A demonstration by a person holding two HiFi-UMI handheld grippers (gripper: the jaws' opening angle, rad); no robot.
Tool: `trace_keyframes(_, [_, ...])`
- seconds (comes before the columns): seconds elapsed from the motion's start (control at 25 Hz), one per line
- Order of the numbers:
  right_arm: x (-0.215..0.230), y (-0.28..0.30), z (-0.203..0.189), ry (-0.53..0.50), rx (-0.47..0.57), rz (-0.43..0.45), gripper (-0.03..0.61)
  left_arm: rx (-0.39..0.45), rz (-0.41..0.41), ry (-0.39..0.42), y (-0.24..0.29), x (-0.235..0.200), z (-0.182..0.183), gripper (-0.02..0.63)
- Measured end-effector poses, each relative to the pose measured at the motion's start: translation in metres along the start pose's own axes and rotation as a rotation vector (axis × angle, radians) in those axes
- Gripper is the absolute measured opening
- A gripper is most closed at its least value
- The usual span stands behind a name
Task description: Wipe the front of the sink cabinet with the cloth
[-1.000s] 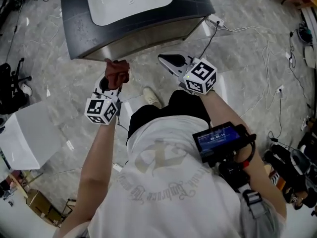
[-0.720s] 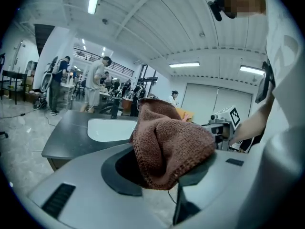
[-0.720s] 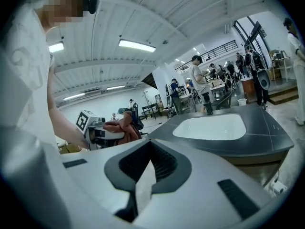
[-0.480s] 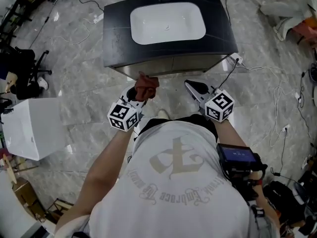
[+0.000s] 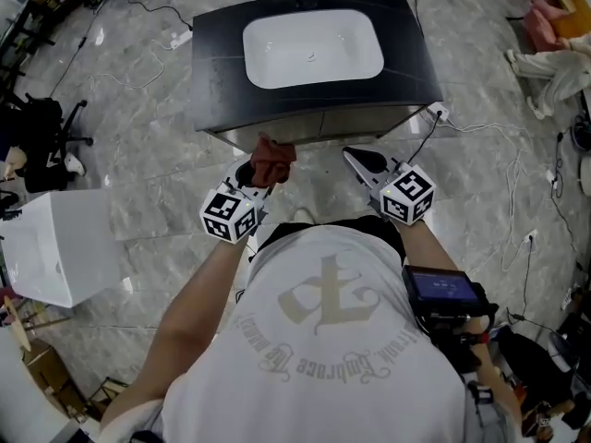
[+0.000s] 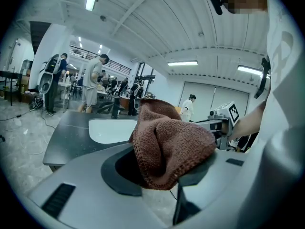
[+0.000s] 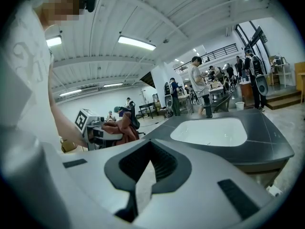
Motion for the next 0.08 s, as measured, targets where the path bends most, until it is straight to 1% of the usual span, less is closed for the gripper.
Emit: trace_keyframes(0.08, [-0.0083,0.0031,0.0015,-0.003,0.003,-0.005,0.012,-0.002,0.002,0.003,-0.0089,-0.0046,-0.0005,0.137])
Point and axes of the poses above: the fingertips, and each gripper's own axes: y forward along the fingers, x to its right, z out of its top, the point moved 1 cm from there along -y, backward along the fingers, and after that the axes turned 9 degrees about z, right-handed, at the moved point
